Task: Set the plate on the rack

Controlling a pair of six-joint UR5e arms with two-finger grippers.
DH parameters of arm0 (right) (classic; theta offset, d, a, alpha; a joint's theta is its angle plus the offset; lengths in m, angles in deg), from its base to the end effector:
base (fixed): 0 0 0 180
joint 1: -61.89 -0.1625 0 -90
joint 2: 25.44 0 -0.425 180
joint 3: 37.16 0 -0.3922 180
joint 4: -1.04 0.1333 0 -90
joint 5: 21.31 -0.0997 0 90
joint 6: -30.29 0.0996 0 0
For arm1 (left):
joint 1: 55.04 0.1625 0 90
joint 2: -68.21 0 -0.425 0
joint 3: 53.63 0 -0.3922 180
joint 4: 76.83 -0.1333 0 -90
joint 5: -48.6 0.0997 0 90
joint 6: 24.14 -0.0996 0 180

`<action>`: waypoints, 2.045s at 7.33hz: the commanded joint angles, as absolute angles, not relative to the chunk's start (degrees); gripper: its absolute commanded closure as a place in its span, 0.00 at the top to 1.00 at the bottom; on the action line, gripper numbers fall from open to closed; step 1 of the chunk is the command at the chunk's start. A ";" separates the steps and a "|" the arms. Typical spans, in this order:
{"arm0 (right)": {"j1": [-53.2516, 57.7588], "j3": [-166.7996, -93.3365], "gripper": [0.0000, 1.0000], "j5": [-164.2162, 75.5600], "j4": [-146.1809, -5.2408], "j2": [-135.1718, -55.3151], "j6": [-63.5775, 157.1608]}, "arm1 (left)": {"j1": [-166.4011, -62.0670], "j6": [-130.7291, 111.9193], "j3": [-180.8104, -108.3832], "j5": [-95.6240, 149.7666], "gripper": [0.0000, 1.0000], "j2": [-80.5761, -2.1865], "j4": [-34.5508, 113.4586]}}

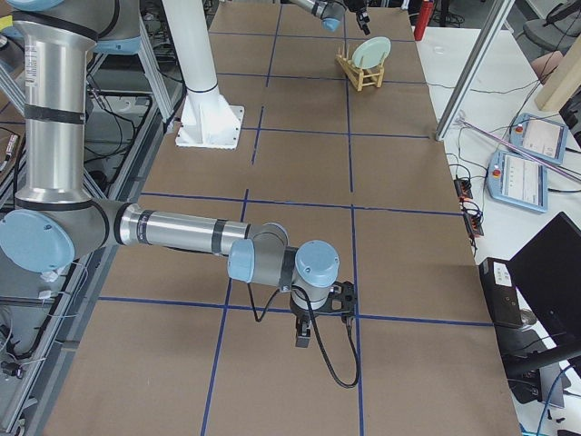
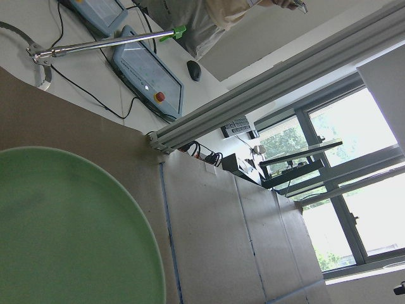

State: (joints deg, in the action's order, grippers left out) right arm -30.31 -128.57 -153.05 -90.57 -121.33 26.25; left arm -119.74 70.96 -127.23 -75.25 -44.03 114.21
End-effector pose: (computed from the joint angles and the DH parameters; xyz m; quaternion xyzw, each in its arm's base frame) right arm 0.0838 -0.4357 0.7004 -0.0302 -0.3579 0.0039 0.9333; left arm 0.1866 -0.5768 0.3966 0.2314 0.7530 -0.1343 0.6012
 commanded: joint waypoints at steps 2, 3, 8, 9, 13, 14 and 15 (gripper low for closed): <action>-30.31 -128.57 1.00 -153.05 -90.63 -121.32 26.25 | -123.75 55.50 -131.67 -72.42 1.00 -35.09 104.79; -30.31 -128.57 1.00 -153.05 -90.63 -121.32 26.25 | -124.38 48.18 -131.85 -72.07 1.00 -34.19 97.53; -30.31 -128.57 1.00 -153.05 -90.63 -121.32 26.25 | -140.23 -11.18 -140.11 -78.17 1.00 -34.09 38.61; -30.31 -128.57 1.00 -153.05 -90.55 -121.32 26.25 | -146.73 -21.48 -138.63 -84.22 1.00 -34.09 28.13; -30.31 -128.57 1.00 -153.05 -90.55 -121.32 26.25 | -150.31 -34.42 -137.91 -90.17 1.00 -28.49 18.79; -30.31 -128.57 1.00 -153.05 -90.55 -121.32 26.25 | -150.40 -34.33 -138.35 -90.26 1.00 -27.25 20.37; -30.31 -128.57 1.00 -153.05 -90.63 -121.32 26.25 | -150.31 -33.90 -141.31 -90.18 1.00 -24.45 21.43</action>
State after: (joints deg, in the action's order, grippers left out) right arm -30.31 -128.57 -153.05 -90.58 -121.32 26.25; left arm -150.30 -34.11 -138.79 -90.14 -27.35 20.02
